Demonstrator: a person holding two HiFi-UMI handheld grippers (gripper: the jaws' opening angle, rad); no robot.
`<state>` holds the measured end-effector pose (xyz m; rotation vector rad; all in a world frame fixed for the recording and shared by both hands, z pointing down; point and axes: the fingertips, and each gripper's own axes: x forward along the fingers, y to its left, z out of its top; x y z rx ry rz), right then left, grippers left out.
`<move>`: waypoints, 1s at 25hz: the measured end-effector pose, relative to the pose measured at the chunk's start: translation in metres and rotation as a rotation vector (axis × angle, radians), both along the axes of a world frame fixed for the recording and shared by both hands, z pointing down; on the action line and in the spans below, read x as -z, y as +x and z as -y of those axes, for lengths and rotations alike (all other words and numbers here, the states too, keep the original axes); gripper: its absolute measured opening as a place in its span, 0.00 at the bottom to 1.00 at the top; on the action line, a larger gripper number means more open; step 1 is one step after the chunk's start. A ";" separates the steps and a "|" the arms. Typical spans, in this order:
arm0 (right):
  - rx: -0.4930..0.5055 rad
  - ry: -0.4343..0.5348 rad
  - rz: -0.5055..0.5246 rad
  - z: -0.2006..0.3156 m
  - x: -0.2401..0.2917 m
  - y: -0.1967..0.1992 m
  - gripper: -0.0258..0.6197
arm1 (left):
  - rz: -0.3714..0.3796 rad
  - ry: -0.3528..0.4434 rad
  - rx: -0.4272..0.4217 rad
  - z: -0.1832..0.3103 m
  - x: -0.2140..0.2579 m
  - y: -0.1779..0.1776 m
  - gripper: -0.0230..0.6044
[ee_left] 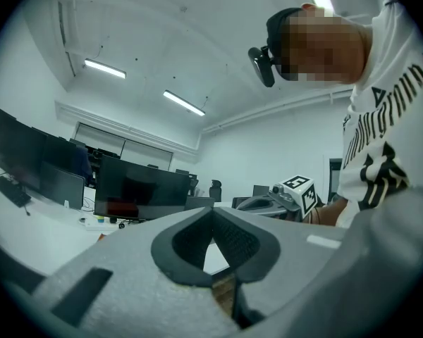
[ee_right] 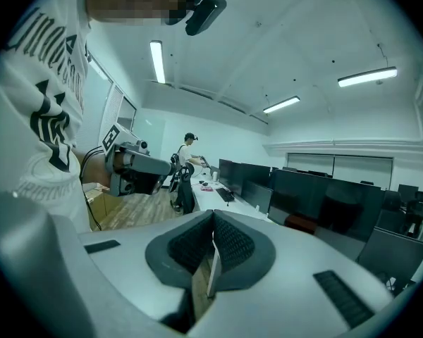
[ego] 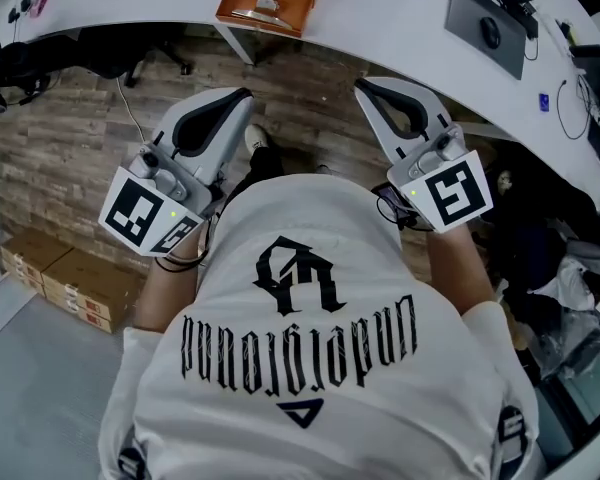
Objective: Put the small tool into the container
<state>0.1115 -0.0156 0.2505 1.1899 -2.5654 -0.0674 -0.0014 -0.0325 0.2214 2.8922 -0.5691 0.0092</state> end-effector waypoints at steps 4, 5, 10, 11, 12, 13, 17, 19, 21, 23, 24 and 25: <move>0.037 -0.004 0.013 -0.042 -0.004 0.015 0.06 | 0.006 -0.002 0.027 -0.046 -0.002 0.020 0.06; 0.047 -0.009 0.014 -0.053 -0.006 0.018 0.06 | 0.007 -0.003 0.036 -0.057 -0.003 0.023 0.06; 0.092 -0.024 0.029 -0.094 -0.008 0.026 0.06 | 0.010 -0.016 0.085 -0.105 -0.003 0.033 0.06; 0.098 -0.024 0.031 -0.101 -0.008 0.027 0.06 | 0.015 -0.016 0.093 -0.112 -0.003 0.033 0.06; 0.103 -0.025 0.035 -0.106 -0.007 0.028 0.06 | 0.022 -0.016 0.101 -0.119 -0.003 0.032 0.06; 0.107 -0.024 0.039 -0.112 -0.007 0.028 0.06 | 0.027 -0.015 0.109 -0.125 -0.003 0.030 0.06; 0.120 -0.024 0.053 -0.131 -0.008 0.019 0.06 | 0.039 -0.020 0.141 -0.141 -0.004 0.015 0.06; 0.126 -0.019 0.055 -0.139 -0.008 0.010 0.06 | 0.045 -0.025 0.141 -0.148 -0.006 0.007 0.06; 0.124 -0.016 0.053 -0.147 -0.008 0.000 0.06 | 0.047 -0.028 0.129 -0.154 -0.008 0.001 0.06; 0.116 -0.015 0.054 -0.154 -0.008 -0.011 0.06 | 0.046 -0.025 0.109 -0.160 -0.008 -0.006 0.06; 0.109 -0.015 0.053 -0.157 -0.007 -0.016 0.06 | 0.046 -0.022 0.098 -0.164 -0.007 -0.010 0.06; 0.100 -0.017 0.051 -0.160 -0.006 -0.021 0.06 | 0.046 -0.019 0.088 -0.167 -0.006 -0.015 0.06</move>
